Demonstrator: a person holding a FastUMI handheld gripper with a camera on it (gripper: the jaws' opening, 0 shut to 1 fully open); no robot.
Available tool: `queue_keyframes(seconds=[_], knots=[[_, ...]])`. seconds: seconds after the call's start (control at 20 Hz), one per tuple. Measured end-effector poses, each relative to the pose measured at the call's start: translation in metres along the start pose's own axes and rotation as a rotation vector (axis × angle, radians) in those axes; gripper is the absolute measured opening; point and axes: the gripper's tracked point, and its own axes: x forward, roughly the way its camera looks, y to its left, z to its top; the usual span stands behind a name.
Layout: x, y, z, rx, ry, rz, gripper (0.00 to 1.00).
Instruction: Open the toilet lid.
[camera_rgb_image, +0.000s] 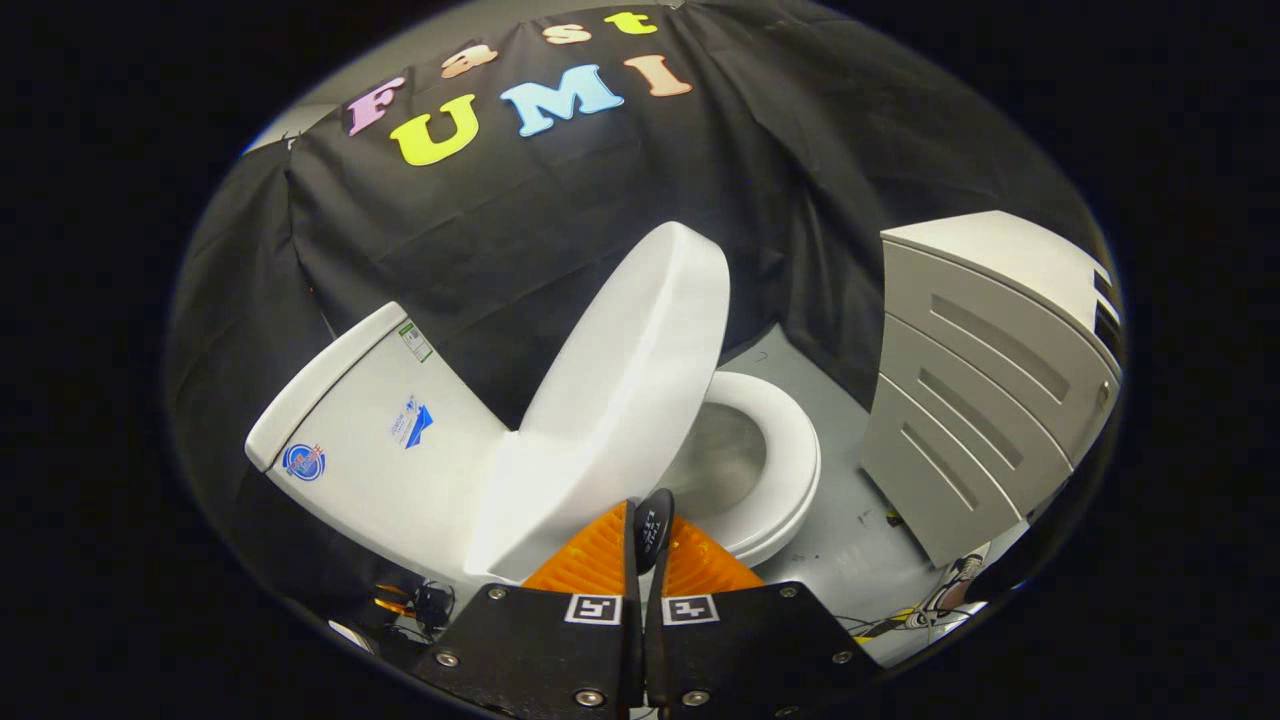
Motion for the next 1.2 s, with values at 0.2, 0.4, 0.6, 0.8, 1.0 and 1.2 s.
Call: queue_keyframes(seconds=[0.2, 0.4, 0.6, 0.8, 1.0, 1.2], knots=[[-0.009, 0.017, 0.01, -0.132, -0.029, -0.043, 0.01], [-0.016, 0.031, 0.017, -0.149, -0.055, -0.075, 0.01], [-0.02, 0.048, 0.023, -0.17, -0.085, -0.098, 0.0], [-0.026, 0.063, 0.03, -0.216, -0.1, -0.111, 0.01], [-0.029, 0.076, 0.034, -0.203, -0.124, -0.121, 0.0], [-0.034, 0.094, 0.038, -0.227, -0.147, -0.119, 0.0]])
